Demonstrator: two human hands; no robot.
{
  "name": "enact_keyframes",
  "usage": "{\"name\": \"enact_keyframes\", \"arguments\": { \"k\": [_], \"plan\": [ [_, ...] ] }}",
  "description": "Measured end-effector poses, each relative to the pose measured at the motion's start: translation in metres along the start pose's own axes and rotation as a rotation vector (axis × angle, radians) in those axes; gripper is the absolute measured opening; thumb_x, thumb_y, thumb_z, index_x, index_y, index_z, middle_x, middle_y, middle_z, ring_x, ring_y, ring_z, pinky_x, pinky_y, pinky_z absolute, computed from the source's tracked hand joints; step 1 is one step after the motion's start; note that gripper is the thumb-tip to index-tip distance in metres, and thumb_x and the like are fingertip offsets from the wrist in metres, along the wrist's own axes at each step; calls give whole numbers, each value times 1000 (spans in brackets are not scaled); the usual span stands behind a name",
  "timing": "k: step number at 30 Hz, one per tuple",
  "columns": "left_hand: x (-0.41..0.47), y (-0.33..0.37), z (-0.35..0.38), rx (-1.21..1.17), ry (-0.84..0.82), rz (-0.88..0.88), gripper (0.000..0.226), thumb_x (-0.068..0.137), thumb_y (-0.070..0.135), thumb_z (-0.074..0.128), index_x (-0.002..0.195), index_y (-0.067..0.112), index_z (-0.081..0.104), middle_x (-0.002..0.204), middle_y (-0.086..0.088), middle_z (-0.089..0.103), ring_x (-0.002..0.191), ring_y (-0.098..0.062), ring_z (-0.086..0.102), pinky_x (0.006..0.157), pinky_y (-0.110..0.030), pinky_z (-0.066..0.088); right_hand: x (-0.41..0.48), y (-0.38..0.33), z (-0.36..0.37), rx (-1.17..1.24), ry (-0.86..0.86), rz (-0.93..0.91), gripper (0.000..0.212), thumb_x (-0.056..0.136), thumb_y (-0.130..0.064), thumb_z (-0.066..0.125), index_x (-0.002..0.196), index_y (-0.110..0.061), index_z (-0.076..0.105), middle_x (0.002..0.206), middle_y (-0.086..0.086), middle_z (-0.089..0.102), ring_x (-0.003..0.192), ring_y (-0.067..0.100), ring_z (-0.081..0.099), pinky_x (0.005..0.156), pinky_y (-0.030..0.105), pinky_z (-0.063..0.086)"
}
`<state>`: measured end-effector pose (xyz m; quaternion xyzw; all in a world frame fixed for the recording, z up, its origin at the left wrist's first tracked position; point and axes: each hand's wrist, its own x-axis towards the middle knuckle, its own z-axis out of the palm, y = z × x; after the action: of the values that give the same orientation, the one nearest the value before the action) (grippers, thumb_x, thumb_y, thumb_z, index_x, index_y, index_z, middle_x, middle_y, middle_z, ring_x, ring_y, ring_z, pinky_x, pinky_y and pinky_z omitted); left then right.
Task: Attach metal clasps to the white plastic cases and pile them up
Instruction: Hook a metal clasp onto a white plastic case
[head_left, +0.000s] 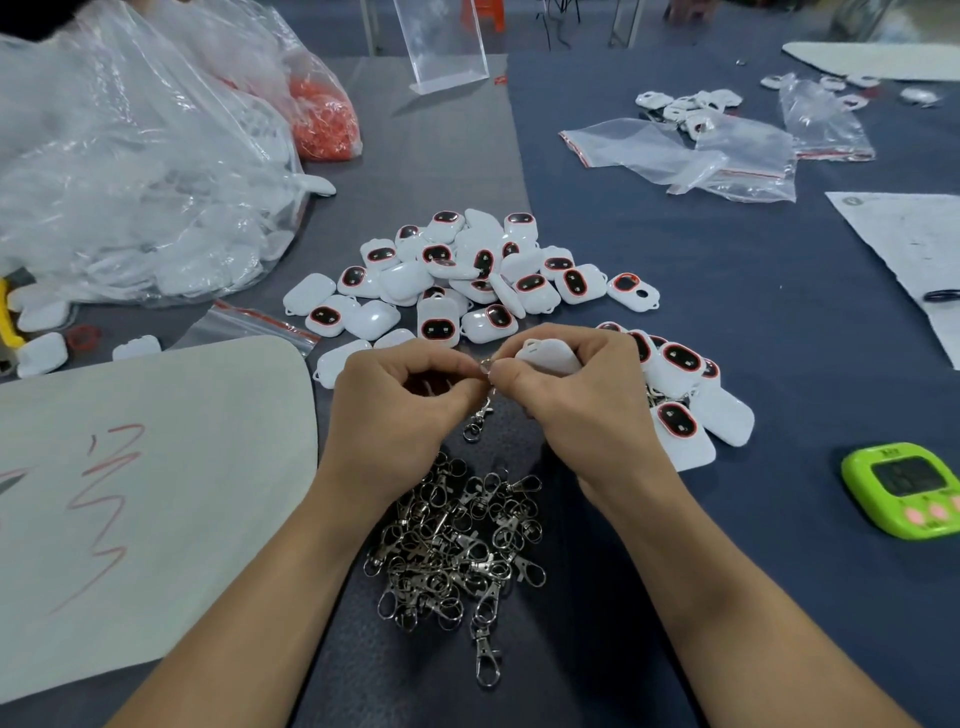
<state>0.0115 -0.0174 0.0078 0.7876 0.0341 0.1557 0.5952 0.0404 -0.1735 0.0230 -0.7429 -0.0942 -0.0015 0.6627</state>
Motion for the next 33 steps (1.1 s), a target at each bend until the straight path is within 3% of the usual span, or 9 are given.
{"name": "enact_keyframes", "arguments": {
  "k": [3,8,10,15,18,21,24,33],
  "plan": [
    [-2,2,0,70,8,103,12,72,25,82,81,33,80,79,11,75,70,-9,68,64,-23,54,-1,-1,-3,-131,17,-71,17,79,-6,78,68,-20,76,65,-1,72,61,14,67,58,28,57],
    [-1,2,-1,121,37,164,16,73,20,81,81,33,79,81,13,74,74,-9,68,67,-17,50,-5,-2,-4,-284,11,-198,17,78,-7,80,71,-22,76,64,-9,71,59,7,65,54,16,51],
    [1,1,0,61,53,136,15,73,18,81,79,32,79,80,11,74,72,-7,66,66,-22,51,-5,-3,-3,-256,12,-203,16,78,-7,80,72,-21,77,64,-9,71,58,7,65,54,16,51],
    [1,1,1,-90,59,48,16,69,17,81,77,31,80,80,4,75,76,-14,69,76,-36,58,-3,-5,-5,-193,-15,-155,15,77,-9,82,72,-22,78,66,-5,73,64,15,70,63,34,59],
    [0,3,3,-206,52,-14,17,68,16,81,74,31,81,79,2,76,78,-15,70,79,-32,58,-1,-4,-7,-134,-26,-114,15,77,-7,83,72,-21,78,67,-1,74,67,22,71,65,41,60],
    [-1,7,3,-284,17,-56,20,72,8,82,74,28,81,77,1,77,76,-11,69,75,-22,56,-1,-4,-6,-78,-37,-86,16,77,-4,82,72,-18,78,68,2,74,70,26,71,66,38,61],
    [-1,8,2,-286,-10,-52,29,76,-2,79,73,27,81,76,1,77,75,-11,70,75,-22,56,-1,-3,-5,-31,-26,-92,16,76,-2,80,70,-16,77,67,7,72,71,33,69,63,40,57],
    [-2,11,-2,-148,-76,-10,13,70,13,80,79,23,82,79,-2,77,78,-26,70,74,-38,56,1,-1,-9,-120,-31,-116,16,76,-7,77,73,-23,78,66,1,72,68,27,69,61,44,57]
  ]
}}
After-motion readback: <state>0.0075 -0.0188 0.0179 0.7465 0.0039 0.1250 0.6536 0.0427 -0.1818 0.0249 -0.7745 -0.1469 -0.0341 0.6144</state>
